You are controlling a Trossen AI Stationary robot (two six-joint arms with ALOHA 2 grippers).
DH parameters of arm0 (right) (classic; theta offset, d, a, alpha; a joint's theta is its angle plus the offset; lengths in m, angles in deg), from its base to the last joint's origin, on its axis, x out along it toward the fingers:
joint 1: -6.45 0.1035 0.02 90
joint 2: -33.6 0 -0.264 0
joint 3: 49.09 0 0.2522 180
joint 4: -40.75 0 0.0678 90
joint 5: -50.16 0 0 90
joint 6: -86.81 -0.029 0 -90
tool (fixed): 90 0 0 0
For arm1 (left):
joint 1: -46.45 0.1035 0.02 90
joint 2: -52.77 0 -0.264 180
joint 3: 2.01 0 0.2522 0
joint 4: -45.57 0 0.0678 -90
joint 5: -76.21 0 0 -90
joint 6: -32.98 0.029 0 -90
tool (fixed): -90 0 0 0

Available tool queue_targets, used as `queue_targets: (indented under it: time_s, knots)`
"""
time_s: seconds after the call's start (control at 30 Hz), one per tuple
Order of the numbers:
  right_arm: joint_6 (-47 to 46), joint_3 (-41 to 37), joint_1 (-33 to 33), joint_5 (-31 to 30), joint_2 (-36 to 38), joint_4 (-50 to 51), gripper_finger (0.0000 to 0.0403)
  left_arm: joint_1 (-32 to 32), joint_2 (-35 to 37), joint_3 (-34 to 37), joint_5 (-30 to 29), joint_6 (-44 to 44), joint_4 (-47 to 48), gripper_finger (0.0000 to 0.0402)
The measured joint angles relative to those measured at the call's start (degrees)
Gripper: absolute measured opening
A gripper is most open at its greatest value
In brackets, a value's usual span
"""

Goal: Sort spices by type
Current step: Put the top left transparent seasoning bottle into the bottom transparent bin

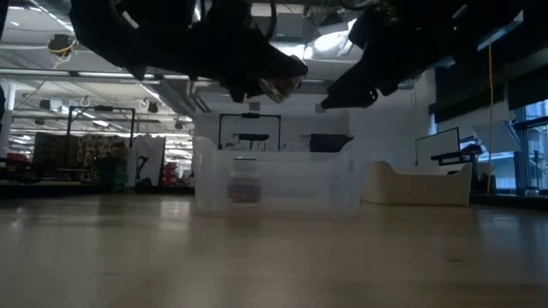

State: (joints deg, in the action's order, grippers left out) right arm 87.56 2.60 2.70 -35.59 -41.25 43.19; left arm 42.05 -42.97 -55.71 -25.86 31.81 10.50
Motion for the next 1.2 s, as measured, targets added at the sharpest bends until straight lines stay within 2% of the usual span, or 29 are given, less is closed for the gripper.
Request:
queue_targets:
  time_s: [0.4,0.53,0.67,1.03,1.13,1.2]
  knots:
    - [3.0,0.0,0.0,-1.7,-5.4,-0.4,0.0294,2.1,-8.8,-0.1,0.0,0.3,-7.0,0.0179]
    - [3.0,0.0,0.0,-1.7,-6.3,-0.5,0.0278,2.1,-9.1,-0.2,0.7,2.1,-7.4,0.0179]
    - [3.2,0.0,0.0,-1.6,-6.4,-1.4,0.0228,2.2,-9.1,-0.3,0.8,4.0,-7.4,0.0179]
    - [4.1,0.0,0.0,-0.1,-6.9,-5.3,0.0041,3.4,-9.1,-0.7,0.9,4.5,-5.7,0.0179]
    - [4.2,0.0,0.0,0.0,-8.0,-6.8,0.001,3.4,-9.1,-0.7,0.8,4.4,-5.5,0.0179]
    - [4.2,0.0,0.0,0.0,-8.8,-7.5,0.0005,3.4,-9.1,-0.6,0.7,4.3,-5.1,0.0179]
